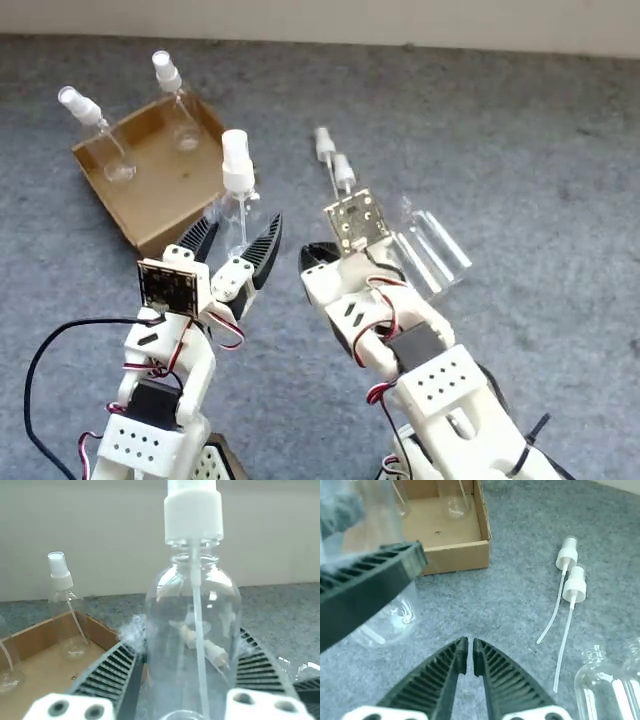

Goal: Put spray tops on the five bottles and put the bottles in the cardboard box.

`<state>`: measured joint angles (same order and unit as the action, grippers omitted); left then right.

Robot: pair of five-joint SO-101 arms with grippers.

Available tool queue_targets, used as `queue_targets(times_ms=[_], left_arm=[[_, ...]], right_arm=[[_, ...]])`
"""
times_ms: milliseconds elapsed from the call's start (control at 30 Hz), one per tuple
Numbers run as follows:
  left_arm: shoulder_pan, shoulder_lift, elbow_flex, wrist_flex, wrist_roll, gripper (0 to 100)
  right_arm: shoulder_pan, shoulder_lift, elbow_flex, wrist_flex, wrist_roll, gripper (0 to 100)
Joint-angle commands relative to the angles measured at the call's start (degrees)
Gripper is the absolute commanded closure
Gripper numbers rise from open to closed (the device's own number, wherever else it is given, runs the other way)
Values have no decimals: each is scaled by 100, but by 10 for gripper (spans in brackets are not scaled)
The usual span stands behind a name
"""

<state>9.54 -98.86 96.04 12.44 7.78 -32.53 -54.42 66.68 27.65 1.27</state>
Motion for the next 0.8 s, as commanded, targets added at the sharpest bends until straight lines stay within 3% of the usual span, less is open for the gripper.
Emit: queue_targets(times_ms=[0,267,467,767], left_arm=[[-66,-75,127,-158,35,864],[-66,-75,127,-158,35,864],[-66,-75,127,-158,44,864],[-251,-75,119,-695,35,864]], right_arm=[[-40,-75,251,-347,44,987],[-48,-716,-180,769,35,987],[-40,-1895,-163,734,35,987],[-198,-1965,347,734,26,987]])
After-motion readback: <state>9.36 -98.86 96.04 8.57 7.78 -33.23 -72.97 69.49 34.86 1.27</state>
